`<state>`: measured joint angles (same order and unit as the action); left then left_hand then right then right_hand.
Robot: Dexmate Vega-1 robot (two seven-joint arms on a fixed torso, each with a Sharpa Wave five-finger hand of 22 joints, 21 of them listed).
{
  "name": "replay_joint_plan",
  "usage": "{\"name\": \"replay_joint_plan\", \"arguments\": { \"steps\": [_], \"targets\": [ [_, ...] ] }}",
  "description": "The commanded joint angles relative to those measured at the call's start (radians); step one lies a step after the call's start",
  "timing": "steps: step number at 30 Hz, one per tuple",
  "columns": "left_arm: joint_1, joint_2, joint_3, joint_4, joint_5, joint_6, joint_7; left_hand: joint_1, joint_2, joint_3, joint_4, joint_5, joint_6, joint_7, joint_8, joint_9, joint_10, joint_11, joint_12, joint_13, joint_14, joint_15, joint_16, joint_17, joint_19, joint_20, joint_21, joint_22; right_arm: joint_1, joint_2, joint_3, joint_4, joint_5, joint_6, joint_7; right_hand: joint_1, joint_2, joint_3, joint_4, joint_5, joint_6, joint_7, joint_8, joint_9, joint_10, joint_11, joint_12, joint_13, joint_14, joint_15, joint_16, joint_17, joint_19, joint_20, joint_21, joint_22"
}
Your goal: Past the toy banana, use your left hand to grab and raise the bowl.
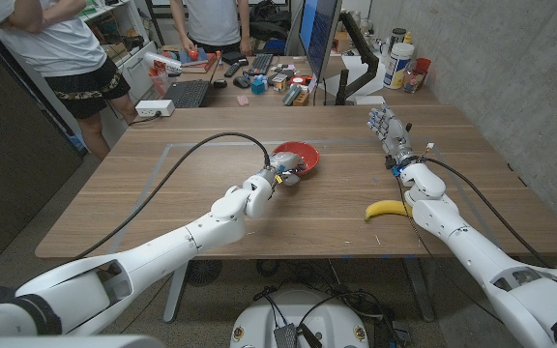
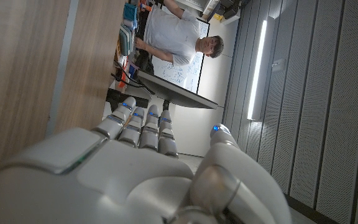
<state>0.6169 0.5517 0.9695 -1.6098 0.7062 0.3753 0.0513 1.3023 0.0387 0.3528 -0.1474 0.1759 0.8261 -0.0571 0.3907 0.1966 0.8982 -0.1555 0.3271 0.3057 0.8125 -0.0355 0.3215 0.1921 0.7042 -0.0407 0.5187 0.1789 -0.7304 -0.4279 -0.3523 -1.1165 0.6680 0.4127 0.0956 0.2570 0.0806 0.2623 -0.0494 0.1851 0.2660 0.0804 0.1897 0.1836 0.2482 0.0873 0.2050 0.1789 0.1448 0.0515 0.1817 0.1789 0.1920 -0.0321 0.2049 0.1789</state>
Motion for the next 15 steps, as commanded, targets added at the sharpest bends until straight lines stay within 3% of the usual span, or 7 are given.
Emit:
{"name": "replay_joint_plan", "arguments": {
  "steps": [1, 15],
  "targets": [
    [-0.003, 0.021, -0.007, -0.044, 0.006, 0.015, -0.043, 0.045, 0.061, 0.0, 0.009, 0.001, 0.054, -0.007, 0.005, 0.016, 0.024, -0.011, 0.002, 0.01, 0.163, -0.199, 0.014, 0.058, 0.124, -0.109, 0.005, 0.002, -0.007, 0.002, 0.002, -0.005, 0.0, 0.006, -0.009, -0.009, 0.001, -0.003, 0.0, 0.004, -0.001, 0.001, 0.003, 0.004, 0.007, -0.004, 0.0, 0.002, 0.011, 0.001, 0.006, 0.006, 0.006, 0.0, -0.003, 0.004],
    [0.003, 0.025, -0.013, -0.082, 0.04, 0.043, -0.055, 0.033, 0.058, -0.006, 0.016, 0.001, 0.05, -0.003, 0.003, 0.017, 0.017, -0.014, -0.005, 0.02, 0.159, -0.198, 0.005, 0.06, 0.123, -0.105, 0.004, 0.0, -0.017, -0.005, 0.006, -0.021, 0.0, 0.008, -0.013, -0.01, 0.001, -0.004, 0.001, 0.004, -0.001, 0.001, 0.004, 0.004, 0.008, -0.004, 0.0, 0.002, 0.011, 0.001, 0.006, 0.006, 0.007, 0.0, -0.003, 0.004]
  ]
}}
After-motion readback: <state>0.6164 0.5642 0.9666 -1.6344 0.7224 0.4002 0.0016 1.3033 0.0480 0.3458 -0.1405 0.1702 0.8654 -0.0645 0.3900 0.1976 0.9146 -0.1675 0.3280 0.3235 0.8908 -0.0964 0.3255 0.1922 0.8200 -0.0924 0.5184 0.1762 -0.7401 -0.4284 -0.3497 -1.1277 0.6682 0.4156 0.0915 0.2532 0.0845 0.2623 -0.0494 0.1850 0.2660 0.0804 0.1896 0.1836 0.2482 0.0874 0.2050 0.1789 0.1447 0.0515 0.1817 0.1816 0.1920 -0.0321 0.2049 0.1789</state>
